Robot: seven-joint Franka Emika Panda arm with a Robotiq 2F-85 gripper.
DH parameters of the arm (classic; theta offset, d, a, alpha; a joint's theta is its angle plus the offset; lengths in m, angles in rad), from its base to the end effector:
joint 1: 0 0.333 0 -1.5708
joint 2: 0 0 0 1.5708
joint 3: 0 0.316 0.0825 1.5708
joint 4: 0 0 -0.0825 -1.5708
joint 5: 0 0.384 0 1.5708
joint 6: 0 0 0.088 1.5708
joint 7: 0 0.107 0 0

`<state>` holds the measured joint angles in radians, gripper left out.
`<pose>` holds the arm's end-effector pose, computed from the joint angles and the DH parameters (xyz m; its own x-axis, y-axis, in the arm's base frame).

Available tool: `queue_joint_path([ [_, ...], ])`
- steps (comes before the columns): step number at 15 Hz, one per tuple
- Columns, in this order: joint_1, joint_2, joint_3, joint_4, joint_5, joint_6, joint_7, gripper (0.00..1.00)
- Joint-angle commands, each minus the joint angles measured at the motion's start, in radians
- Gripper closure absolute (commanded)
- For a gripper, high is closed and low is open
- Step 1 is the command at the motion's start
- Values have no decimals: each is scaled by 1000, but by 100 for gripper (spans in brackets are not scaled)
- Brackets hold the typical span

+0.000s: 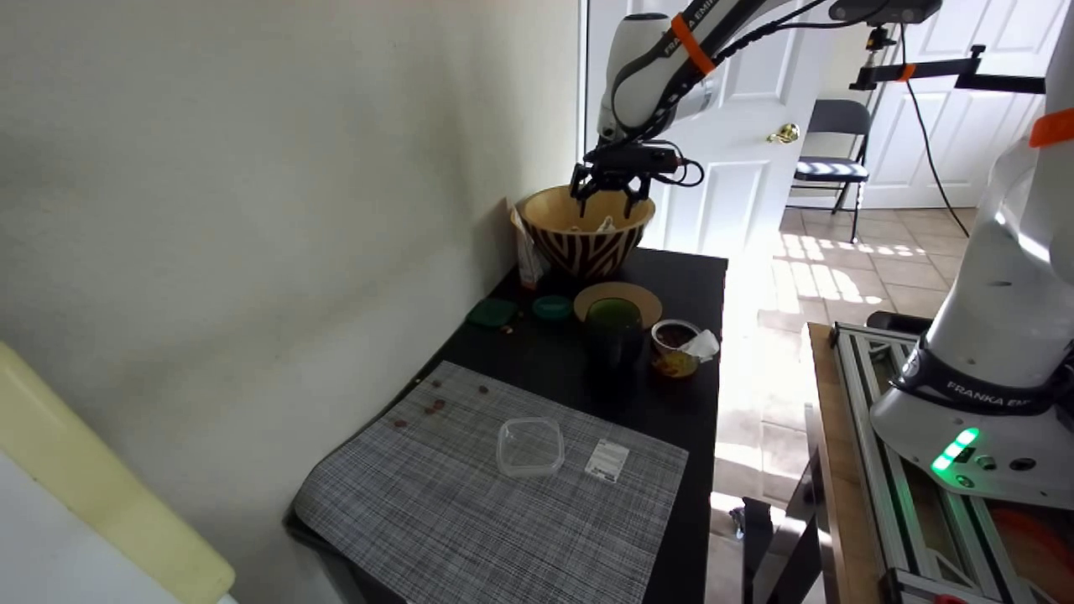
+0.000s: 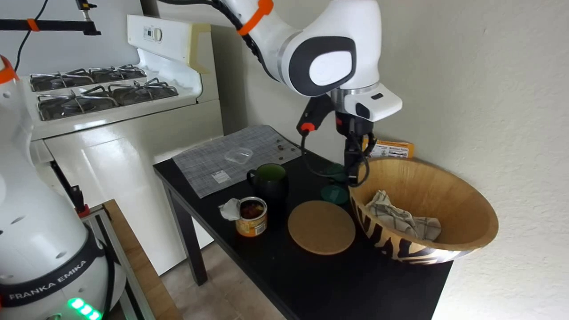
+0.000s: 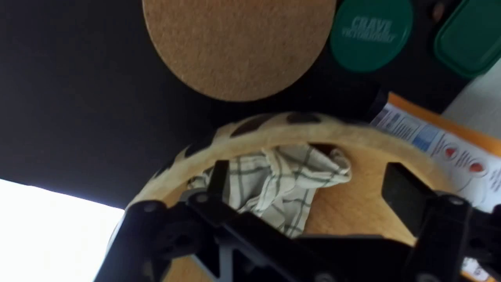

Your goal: Put the orange packet in the bowl

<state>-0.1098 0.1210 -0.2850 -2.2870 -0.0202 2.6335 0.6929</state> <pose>0.5065 -0.2096 0.3248 0.4640 -0.8617 0.2054 -0.8642 -0.4913 -0.1087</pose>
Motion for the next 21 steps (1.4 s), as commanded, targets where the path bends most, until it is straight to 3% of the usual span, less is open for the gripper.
queue_joint_path([
  [1,35,-141,57,-134,-6,59,122,0],
  [5,37,-173,143,-171,12,186,166,0],
  [7,33,-163,175,-201,3,324,181,0],
  [11,31,-97,176,-238,-80,585,205,0],
  [13,18,-47,145,-230,-144,676,161,0],
  [15,44,9,75,-204,-144,748,30,0],
  [18,158,87,-45,-180,24,844,-183,0],
  [21,301,151,-136,-170,224,899,-318,0],
])
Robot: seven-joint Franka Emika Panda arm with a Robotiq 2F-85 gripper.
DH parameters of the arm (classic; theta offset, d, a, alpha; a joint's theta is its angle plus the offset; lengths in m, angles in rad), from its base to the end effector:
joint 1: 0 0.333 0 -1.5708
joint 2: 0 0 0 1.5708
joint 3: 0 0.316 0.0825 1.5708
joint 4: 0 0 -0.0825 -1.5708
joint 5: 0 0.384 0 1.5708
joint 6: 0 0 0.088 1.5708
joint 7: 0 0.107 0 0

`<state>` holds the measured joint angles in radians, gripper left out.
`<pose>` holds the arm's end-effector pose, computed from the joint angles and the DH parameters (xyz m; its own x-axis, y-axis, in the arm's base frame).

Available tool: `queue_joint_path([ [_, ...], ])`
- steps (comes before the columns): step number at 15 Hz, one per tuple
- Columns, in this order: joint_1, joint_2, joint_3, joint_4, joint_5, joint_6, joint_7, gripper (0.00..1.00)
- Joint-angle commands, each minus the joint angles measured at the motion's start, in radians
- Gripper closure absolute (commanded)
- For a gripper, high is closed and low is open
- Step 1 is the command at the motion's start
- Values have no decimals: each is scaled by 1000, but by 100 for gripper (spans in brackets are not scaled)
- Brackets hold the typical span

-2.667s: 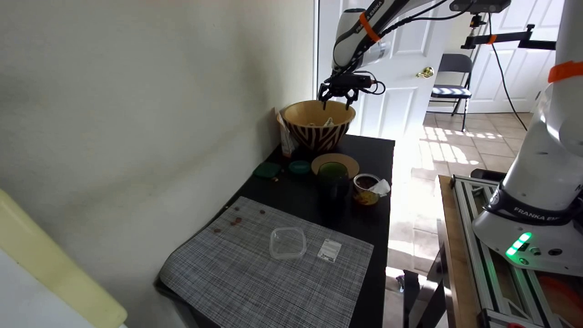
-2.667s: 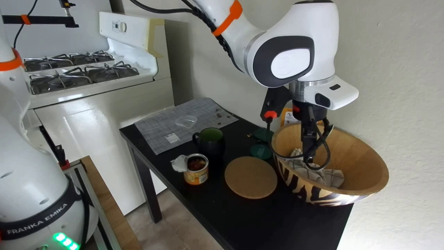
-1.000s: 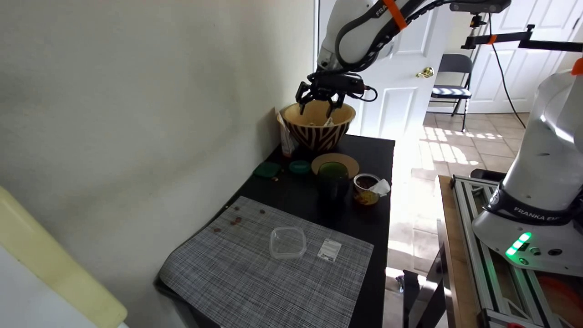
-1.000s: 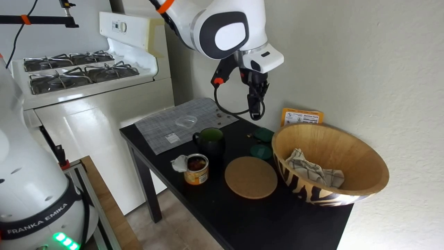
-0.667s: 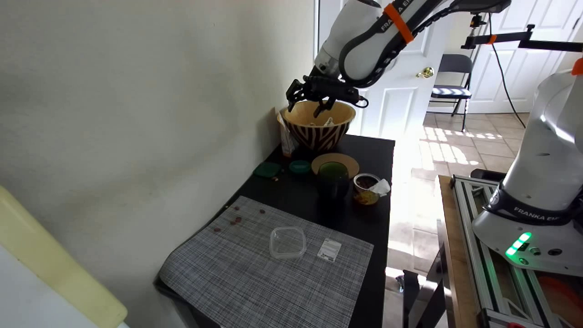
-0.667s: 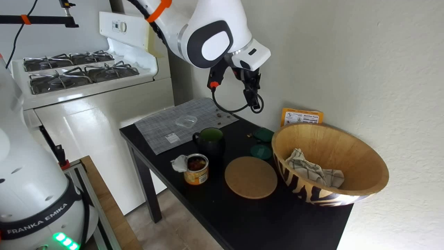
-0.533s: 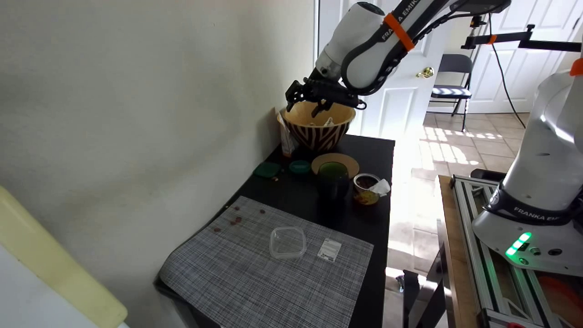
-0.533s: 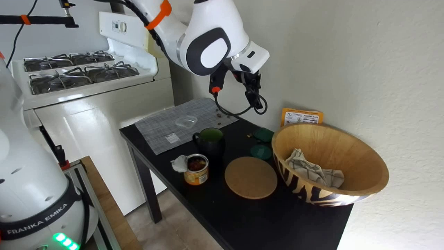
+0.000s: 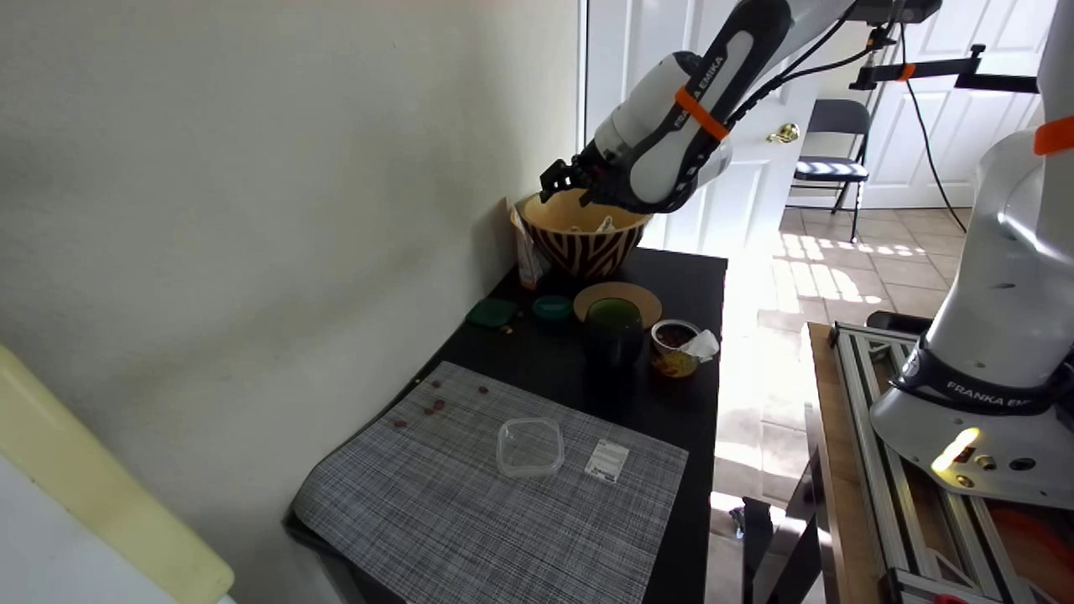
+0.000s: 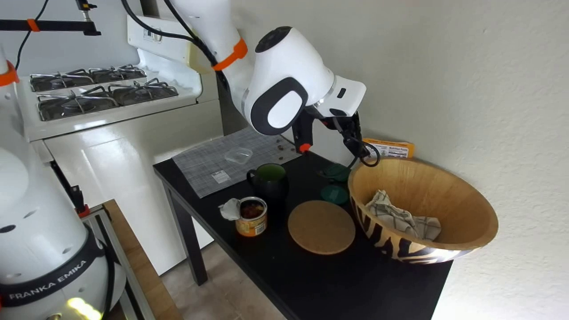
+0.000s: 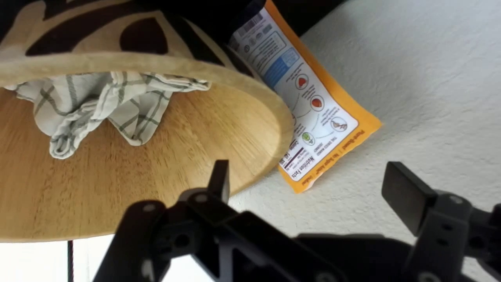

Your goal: Put the orange packet in the bowl

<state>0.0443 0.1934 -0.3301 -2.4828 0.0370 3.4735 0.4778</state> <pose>0.5039 -0.1507 0.3150 0.4505 -0.5980 0.6629 -0.5797 -0.7607 -0.2922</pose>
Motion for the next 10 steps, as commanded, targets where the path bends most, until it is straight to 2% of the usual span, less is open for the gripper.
queue_joint_path([
  [1,201,88,-124,28,232,44,-153,0],
  [5,395,132,-244,77,415,-5,-288,0],
  [8,546,174,-388,126,497,-99,-419,0],
  [9,577,161,-425,133,491,-172,-439,0],
  [10,499,139,-344,102,449,-88,-380,0],
])
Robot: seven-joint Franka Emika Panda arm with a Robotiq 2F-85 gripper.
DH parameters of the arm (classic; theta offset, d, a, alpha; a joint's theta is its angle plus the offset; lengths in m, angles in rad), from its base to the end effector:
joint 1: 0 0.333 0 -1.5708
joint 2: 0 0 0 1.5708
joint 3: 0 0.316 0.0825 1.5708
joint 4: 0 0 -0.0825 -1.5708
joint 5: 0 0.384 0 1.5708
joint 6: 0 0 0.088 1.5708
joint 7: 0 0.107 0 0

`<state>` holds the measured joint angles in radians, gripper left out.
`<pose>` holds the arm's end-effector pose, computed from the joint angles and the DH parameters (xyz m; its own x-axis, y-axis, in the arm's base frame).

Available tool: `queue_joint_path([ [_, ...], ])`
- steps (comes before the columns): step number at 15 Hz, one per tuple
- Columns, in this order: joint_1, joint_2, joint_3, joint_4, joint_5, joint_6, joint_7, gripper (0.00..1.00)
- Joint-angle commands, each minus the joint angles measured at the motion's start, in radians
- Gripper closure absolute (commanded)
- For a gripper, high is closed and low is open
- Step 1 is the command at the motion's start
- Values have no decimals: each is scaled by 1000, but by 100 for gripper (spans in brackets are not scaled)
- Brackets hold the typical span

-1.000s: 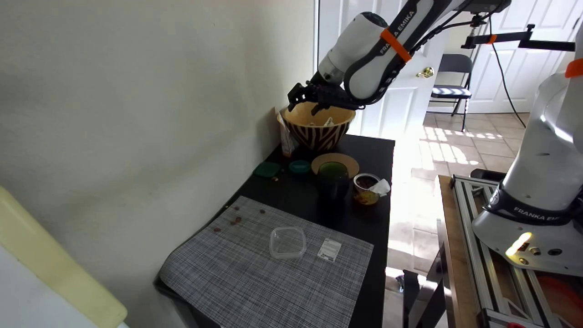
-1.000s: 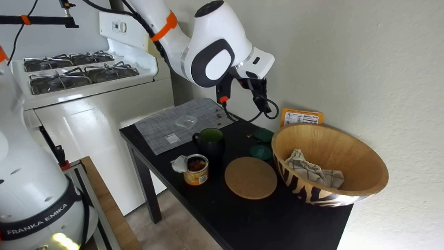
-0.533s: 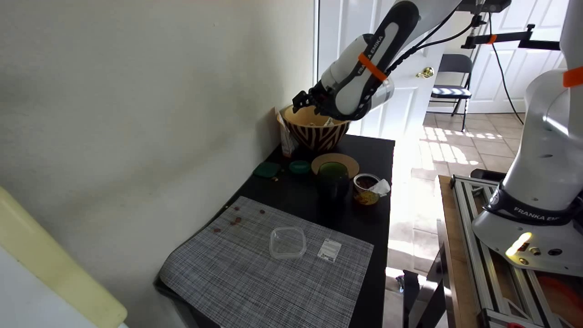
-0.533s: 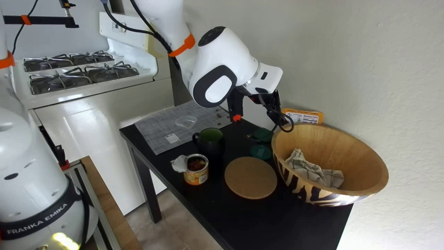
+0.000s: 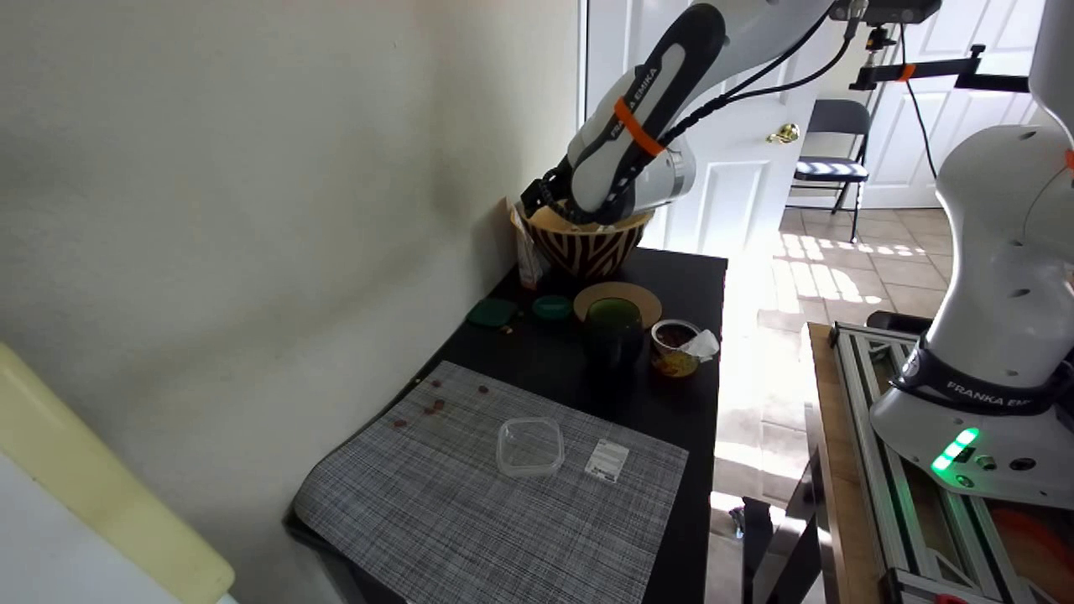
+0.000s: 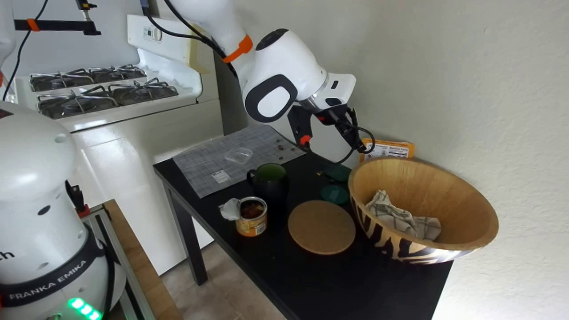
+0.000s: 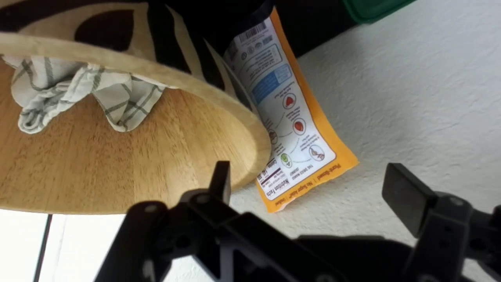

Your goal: Put the orange packet in the bowl

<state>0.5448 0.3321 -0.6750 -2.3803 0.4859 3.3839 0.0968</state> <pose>0.5347 -0.1145 0.3045 0.5521 -0.4631 0.6934 -0.5577 -0.8233 -0.1059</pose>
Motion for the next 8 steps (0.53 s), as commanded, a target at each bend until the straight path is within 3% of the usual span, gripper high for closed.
queue_joint_path([
  [1,30,4,-32,13,6,-38,-16,0],
  [8,91,68,-89,54,21,-88,-25,0],
])
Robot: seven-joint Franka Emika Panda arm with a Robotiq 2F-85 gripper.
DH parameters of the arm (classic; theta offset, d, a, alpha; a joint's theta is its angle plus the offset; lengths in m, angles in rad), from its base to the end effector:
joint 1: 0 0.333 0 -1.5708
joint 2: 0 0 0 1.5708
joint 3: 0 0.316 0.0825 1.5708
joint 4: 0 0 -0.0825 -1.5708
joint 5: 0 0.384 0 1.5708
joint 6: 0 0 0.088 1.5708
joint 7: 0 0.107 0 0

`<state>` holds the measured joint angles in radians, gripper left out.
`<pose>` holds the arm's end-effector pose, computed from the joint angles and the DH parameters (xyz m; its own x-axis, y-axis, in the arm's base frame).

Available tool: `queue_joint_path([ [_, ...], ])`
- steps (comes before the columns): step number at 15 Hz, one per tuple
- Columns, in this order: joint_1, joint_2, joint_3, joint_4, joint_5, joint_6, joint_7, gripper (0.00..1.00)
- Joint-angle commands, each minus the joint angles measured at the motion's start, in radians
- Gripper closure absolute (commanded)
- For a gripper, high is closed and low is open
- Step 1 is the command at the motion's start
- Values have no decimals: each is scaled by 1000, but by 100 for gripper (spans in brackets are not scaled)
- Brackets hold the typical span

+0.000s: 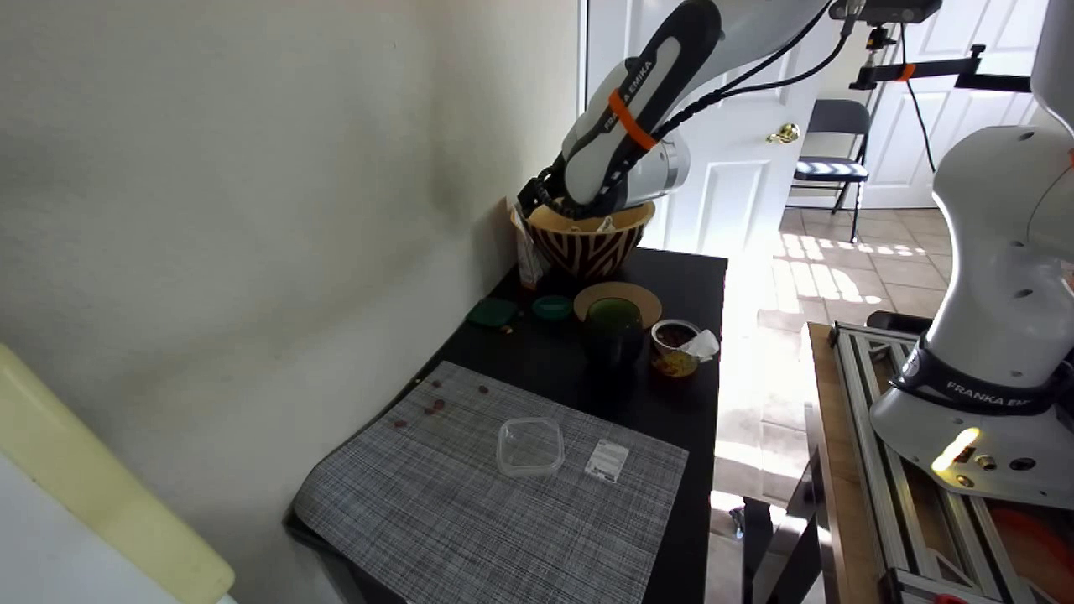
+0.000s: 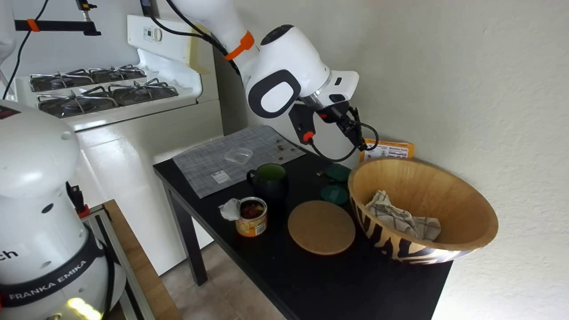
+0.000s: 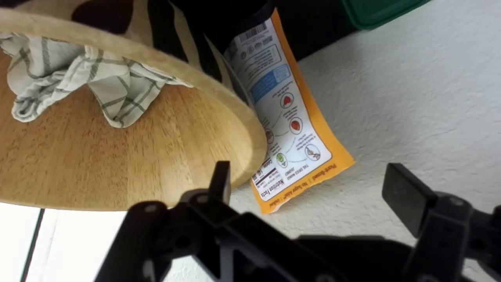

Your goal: Put the orange packet in the bowl

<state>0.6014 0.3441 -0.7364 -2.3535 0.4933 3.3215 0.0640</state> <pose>0.5423 -0.1144 0.3092 0.5875 -0.4415 0.6782 -0.5410 -0.8376 -0.0766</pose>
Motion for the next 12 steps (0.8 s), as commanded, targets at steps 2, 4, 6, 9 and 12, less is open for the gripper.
queue_joint_path([
  [2,54,93,-39,46,24,-15,19,0],
  [4,65,132,-41,73,37,-10,42,0],
  [6,85,180,-53,105,52,-6,71,0],
  [9,114,249,-81,145,69,2,103,0],
  [12,148,328,-122,179,96,6,136,26],
])
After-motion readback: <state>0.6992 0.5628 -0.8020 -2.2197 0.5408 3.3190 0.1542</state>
